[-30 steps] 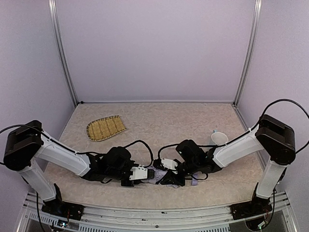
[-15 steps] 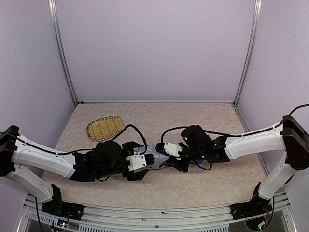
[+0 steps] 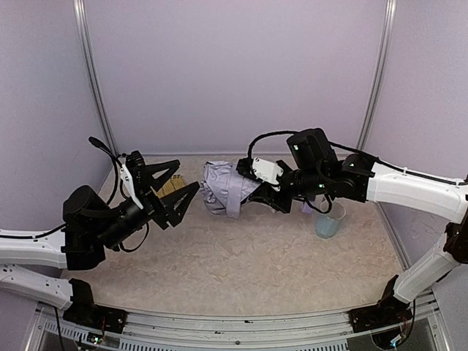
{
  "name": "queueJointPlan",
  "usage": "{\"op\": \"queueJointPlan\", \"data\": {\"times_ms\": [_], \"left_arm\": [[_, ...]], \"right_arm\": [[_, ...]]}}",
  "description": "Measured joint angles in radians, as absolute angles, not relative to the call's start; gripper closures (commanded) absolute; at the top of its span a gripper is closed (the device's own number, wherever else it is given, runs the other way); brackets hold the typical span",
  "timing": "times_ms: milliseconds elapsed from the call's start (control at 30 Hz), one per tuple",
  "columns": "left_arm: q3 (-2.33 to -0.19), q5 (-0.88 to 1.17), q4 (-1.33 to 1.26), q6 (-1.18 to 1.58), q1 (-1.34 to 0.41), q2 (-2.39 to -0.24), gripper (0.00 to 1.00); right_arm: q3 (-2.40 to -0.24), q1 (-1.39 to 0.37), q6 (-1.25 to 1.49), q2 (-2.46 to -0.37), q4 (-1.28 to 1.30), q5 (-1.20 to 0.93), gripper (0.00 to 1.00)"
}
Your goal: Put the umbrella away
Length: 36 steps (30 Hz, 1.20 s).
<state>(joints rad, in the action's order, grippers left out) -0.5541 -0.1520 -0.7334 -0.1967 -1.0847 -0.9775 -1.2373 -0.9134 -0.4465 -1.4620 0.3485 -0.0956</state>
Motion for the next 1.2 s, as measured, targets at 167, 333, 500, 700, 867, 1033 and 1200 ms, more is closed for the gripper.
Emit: {"op": "queueJointPlan", "data": {"times_ms": [167,333,500,700,867,1033,1200], "left_arm": [[-0.408,-0.104,-0.840,-0.101,-1.084,-1.008,0.43],[-0.417,-0.049,-0.875,-0.089,-1.111,-1.143,0.39],[-0.447,0.055,-0.964,-0.090,-1.116,-1.228,0.33],[-0.572,0.107,-0.997,-0.096,-1.117,-1.362,0.33],[-0.618,0.100,-1.002,-0.110,-1.117,-1.447,0.83],[-0.621,0.110,-1.023,-0.123,-1.121,-1.452,1.00],[-0.570,0.124,-1.042,-0.076,-1.109,-1.414,1.00]], "right_arm": [[-1.354,-0.913,-0.456,-1.439,0.464,-0.129,1.00],[-1.438,-0.913,-0.451,-1.426,0.517,-0.152,1.00],[-1.448,-0.913,-0.448,-1.392,0.535,-0.178,1.00],[-1.448,-0.913,-0.453,-1.378,0.536,-0.204,1.00],[-1.448,-0.913,-0.463,-1.378,0.537,-0.221,1.00],[-1.448,-0.913,-0.476,-1.378,0.537,-0.220,1.00],[-1.438,-0.888,-0.463,-1.363,0.536,-0.202,1.00]]}}
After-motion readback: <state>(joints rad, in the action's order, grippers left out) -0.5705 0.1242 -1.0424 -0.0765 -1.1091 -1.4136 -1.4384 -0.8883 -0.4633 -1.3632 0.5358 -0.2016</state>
